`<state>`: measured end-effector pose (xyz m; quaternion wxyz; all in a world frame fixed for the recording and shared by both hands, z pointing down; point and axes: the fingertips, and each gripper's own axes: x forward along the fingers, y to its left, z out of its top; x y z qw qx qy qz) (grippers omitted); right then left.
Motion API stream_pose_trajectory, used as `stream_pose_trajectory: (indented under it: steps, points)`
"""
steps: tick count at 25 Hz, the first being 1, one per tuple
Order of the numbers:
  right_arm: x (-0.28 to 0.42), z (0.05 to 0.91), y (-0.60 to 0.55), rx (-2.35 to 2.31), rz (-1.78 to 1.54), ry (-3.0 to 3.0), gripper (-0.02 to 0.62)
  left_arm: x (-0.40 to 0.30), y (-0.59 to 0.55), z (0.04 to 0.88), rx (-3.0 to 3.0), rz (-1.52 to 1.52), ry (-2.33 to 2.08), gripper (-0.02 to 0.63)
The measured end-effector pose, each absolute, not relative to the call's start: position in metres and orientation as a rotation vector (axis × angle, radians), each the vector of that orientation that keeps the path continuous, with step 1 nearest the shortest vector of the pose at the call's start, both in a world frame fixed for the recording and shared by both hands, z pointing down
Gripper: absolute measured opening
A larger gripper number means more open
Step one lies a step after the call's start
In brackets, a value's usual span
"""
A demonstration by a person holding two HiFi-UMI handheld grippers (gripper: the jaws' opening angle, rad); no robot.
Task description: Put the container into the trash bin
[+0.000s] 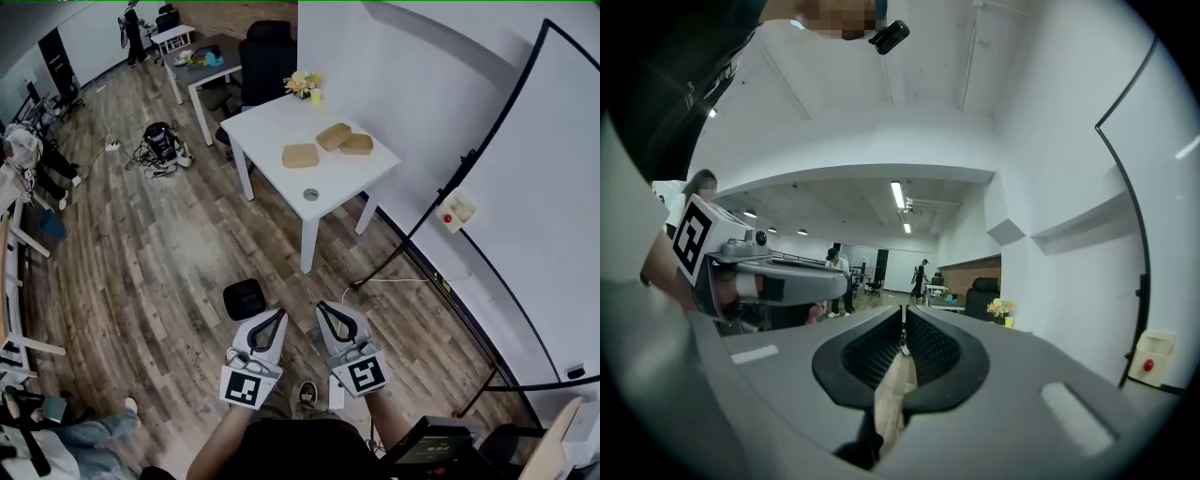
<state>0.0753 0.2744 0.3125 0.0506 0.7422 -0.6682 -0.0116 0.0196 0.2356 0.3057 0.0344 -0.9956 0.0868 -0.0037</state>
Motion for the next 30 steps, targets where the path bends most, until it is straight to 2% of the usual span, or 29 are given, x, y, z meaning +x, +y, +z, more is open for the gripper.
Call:
stream_pose_trajectory:
  steps: [10, 21, 30]
  points:
    - [0.158, 0.297, 0.155, 2.215, -0.076, -1.956, 0.017, 0.111, 0.120, 0.303, -3.111, 0.100, 0.209, -0.002]
    - [0.192, 0.317, 0.057, 2.090, -0.055, -1.943, 0.031, 0.122, 0.042, 0.308, -3.165, 0.143, 0.262, -0.002]
    - [0.282, 0.350, -0.021, 1.916, -0.069, -2.004, 0.051, 0.139, 0.006, 0.327, -3.152, 0.012, 0.463, -0.002]
